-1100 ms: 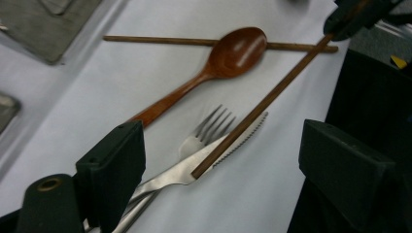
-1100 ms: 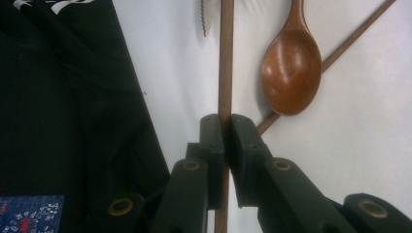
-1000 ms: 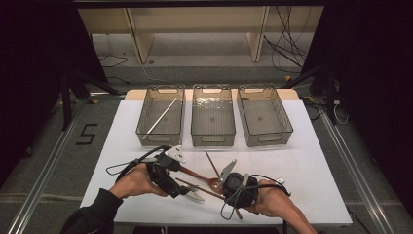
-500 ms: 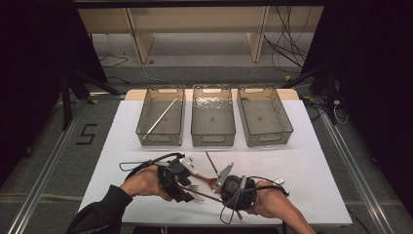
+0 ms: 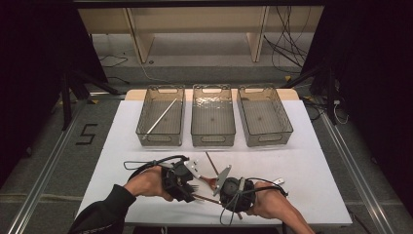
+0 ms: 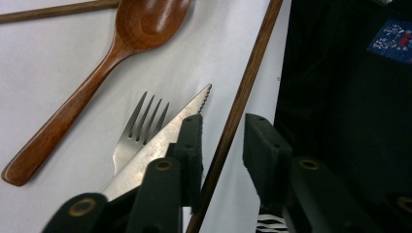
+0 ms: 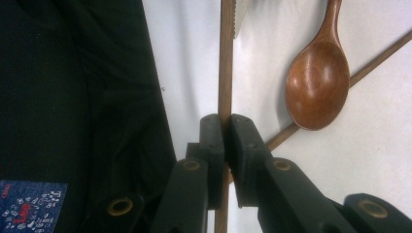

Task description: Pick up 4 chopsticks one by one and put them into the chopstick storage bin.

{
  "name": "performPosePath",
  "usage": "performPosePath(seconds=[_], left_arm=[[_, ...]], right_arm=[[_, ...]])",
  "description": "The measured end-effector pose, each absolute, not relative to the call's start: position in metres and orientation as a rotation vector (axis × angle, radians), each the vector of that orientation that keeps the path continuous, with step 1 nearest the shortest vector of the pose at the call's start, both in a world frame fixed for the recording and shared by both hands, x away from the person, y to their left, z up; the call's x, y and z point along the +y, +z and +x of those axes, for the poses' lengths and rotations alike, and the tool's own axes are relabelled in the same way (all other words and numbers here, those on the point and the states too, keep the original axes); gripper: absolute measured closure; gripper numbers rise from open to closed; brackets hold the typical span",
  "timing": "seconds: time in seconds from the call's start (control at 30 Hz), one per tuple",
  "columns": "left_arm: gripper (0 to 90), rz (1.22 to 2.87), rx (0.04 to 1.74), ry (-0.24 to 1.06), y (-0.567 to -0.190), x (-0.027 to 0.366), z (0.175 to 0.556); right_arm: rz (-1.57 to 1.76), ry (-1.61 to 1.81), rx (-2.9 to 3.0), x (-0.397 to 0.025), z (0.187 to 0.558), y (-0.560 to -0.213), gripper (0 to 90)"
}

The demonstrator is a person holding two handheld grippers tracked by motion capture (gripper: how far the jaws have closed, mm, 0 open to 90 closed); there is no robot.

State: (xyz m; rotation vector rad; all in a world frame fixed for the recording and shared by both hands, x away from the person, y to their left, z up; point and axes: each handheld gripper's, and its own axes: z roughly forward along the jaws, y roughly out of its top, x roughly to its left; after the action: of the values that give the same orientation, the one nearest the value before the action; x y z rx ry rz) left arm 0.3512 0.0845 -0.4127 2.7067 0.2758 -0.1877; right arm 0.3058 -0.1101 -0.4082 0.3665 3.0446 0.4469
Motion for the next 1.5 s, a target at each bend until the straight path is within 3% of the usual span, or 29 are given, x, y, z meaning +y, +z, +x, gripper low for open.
performPosePath(seconds=[0.43, 0.63, 0.9, 1.0, 1.5], left_arm=[[80.8, 2.689, 0.168, -0.273, -0.414, 0.087, 0.347], [84.8, 2.648, 0.141, -0.296, -0.411, 0.088, 0.346], [85.2, 2.614, 0.227, -0.179, -0.4, 0.1, 0.352], [85.2, 2.588, 0.276, -0.141, -0.396, 0.106, 0.355], [85.1, 2.443, 0.59, 0.094, -0.373, 0.147, 0.378]], right_arm=[[0.244, 0.461, 3.052, -0.112, 0.304, -0.409, 84.6], [0.298, 0.473, 3.026, -0.116, 0.307, -0.405, 80.2], [0.569, 0.662, 2.883, -0.137, 0.317, -0.375, 50.7], [0.692, 0.735, 2.826, -0.146, 0.322, -0.367, 44.4], [1.067, 0.788, 2.705, -0.169, 0.329, -0.378, 31.3]])
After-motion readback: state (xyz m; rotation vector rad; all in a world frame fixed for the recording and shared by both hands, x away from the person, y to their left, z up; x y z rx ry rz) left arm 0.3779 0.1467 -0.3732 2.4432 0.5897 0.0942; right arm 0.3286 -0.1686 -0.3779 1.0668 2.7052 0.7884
